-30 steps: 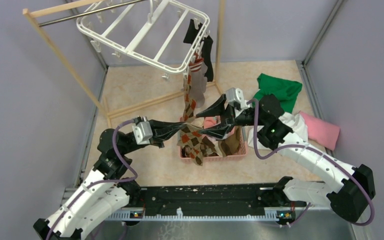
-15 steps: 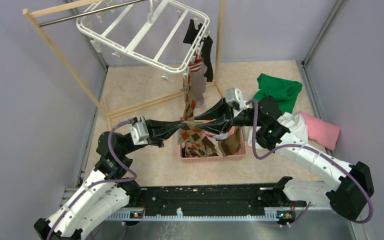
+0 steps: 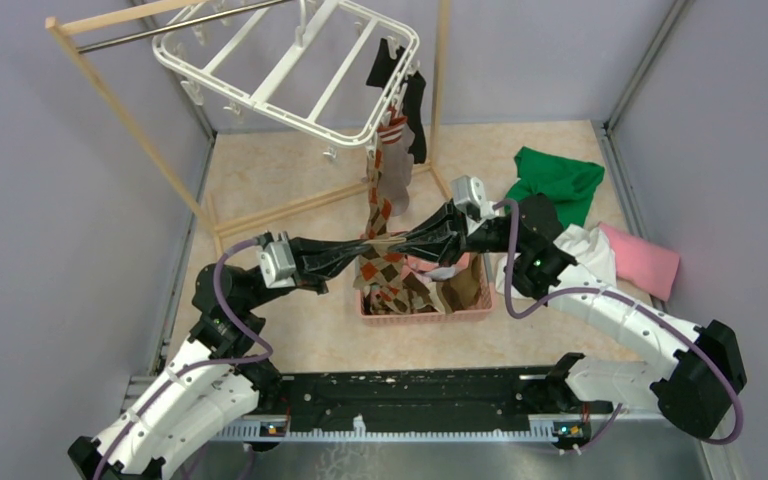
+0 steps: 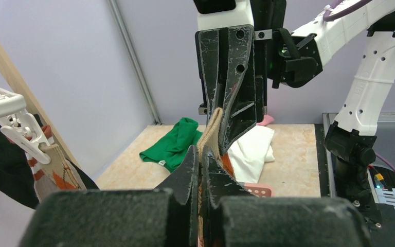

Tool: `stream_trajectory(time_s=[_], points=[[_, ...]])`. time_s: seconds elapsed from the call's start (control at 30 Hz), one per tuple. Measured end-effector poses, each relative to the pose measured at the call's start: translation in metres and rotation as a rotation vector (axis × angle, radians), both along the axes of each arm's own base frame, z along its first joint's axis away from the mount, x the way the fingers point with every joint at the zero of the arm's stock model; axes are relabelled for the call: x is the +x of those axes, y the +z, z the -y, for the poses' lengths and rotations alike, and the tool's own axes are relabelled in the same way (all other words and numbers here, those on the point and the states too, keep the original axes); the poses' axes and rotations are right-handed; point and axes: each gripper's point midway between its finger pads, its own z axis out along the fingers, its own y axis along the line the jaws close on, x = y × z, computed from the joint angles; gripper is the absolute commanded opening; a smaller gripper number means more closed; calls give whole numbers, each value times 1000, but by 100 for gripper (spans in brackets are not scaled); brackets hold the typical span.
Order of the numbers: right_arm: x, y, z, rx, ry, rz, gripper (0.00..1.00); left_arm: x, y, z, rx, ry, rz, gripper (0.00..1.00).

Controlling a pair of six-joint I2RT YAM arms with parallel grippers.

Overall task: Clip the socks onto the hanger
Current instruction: Adjust the sock.

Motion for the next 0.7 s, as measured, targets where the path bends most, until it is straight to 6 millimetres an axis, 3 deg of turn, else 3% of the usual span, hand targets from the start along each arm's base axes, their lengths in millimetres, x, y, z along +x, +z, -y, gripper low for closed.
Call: stream_trajectory(time_s=[0.07,0.17,0.33,0.37,0.57,0.7], points=[[0,1,0,4,2,2,0,1,0,0,-2,3,-3,3],[-1,2,0,7,3,4,0,4,1,-2,-13,23,-17,25],[-1,0,0,2,5,1,0,11,1,-12,-48,93,-95,89],[-1,-1,0,-4,7,-1,0,12,0,-14,-49,109,-109,97],[5,-17,1,-60,0,16,0,28,-12,-23,-11,201,-241,99],[17,-26,4,-96,-23,34,0,51,-23,-32,38,245,-298,99]])
